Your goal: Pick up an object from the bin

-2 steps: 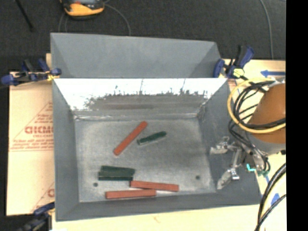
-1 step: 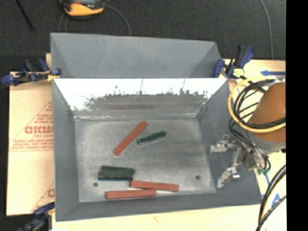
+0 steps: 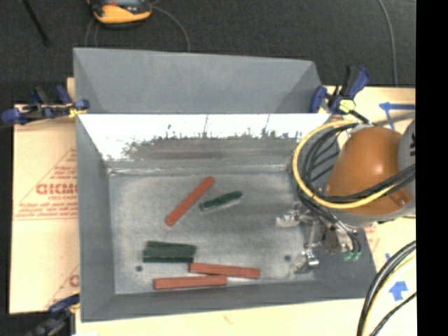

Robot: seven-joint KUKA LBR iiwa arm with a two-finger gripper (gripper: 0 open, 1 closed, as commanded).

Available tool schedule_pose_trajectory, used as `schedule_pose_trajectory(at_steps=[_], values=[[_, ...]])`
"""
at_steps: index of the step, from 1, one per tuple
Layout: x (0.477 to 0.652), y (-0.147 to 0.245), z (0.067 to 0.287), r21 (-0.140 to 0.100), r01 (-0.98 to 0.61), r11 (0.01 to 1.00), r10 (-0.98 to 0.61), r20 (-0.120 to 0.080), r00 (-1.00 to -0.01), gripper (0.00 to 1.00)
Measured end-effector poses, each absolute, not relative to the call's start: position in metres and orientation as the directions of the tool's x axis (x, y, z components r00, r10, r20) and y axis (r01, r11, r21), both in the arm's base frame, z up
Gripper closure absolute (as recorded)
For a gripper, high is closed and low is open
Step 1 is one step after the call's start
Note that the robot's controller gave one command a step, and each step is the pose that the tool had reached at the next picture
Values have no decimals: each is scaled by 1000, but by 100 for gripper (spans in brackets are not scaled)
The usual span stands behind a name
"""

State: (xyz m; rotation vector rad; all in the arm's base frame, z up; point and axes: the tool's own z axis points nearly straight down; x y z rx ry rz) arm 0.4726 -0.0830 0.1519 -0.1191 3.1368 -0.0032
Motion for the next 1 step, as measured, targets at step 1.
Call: schedule_pose_trajectory(at_steps=[1], values=[[497,-22,139,-1,-171,985,-171,-4,-985,0]])
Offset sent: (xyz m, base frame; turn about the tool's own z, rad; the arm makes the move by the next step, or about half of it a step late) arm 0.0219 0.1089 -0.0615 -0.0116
